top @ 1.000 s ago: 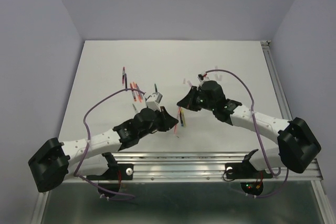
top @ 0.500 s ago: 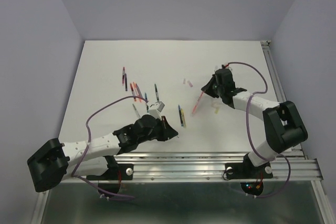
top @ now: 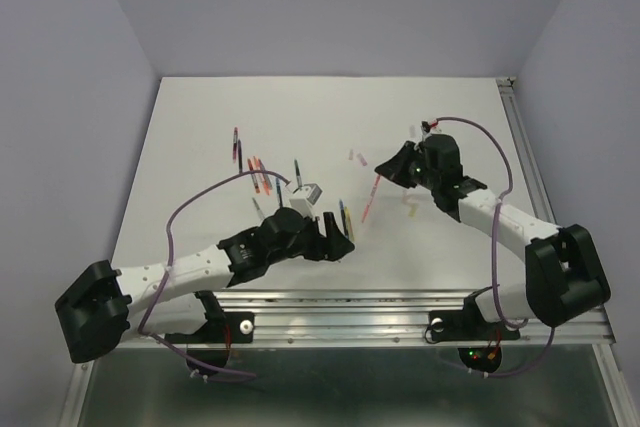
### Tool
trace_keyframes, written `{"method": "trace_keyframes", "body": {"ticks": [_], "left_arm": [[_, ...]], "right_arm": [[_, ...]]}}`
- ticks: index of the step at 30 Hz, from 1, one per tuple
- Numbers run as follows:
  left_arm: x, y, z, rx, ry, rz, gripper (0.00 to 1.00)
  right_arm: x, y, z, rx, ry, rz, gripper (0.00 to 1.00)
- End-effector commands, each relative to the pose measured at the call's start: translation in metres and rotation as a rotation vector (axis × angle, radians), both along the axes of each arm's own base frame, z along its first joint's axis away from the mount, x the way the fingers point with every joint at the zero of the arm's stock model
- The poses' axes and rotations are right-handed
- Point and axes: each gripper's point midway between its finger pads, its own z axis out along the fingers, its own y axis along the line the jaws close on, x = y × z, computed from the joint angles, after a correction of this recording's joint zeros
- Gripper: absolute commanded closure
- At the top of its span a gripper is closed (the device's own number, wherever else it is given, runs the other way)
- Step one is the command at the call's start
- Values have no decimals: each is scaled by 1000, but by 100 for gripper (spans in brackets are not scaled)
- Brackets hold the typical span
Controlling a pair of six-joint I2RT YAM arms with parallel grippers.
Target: Open the pen caps
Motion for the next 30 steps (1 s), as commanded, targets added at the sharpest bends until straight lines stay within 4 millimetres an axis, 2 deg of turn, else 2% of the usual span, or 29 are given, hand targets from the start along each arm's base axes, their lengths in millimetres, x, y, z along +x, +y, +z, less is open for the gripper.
{"method": "trace_keyframes", "body": {"ticks": [1,3,6,7,12,13,14,15,16,17,20,21,24,25,26,27,28,29,30], "left_arm": [[22,-17,39,-19,-135,-7,17],[28,-26,42,-1,-156,-21,16],[36,-37,43,20,-171,-33,16],[39,-41,48,16,-187,-37,17],[49,-62,57,0,-211,-62,25],[50,-65,58,-2,-212,-68,33],[52,-69,56,3,-208,-67,54],[52,-70,52,11,-201,-71,55],[53,-72,54,7,-198,-73,85],[52,-74,54,2,-191,-78,100],[48,-73,49,1,-171,-79,100],[45,-70,46,-2,-154,-75,100],[35,-65,45,-28,-123,-78,100],[29,-58,34,-19,-91,-71,100],[22,-56,30,-19,-78,-76,100],[15,-48,22,-19,-63,-71,100],[10,-45,20,-34,-34,-59,100],[4,-42,17,-41,-20,-62,100],[-2,-34,12,-49,-5,-54,100]], "right_arm": [[-47,28,26,158,-35,219,99],[-67,35,35,204,-44,291,99],[-85,42,41,233,-41,333,99],[-91,42,45,249,-47,343,99],[-110,49,57,304,-55,396,99],[-111,50,58,308,-54,399,99],[-110,50,57,307,-56,392,99],[-110,50,58,306,-61,393,99],[-107,49,57,299,-62,378,99],[-104,48,53,284,-62,368,99],[-79,35,42,196,-80,240,99],[-57,23,34,129,-84,128,99],[-18,-4,24,-39,-109,-54,99],[6,-26,6,-150,-92,-189,99],[27,-31,25,-185,-129,-248,99],[37,-42,21,-234,-117,-291,99],[49,-50,5,-299,-90,-335,99],[61,-49,15,-308,-114,-349,99],[67,-51,13,-323,-117,-359,99]]}}
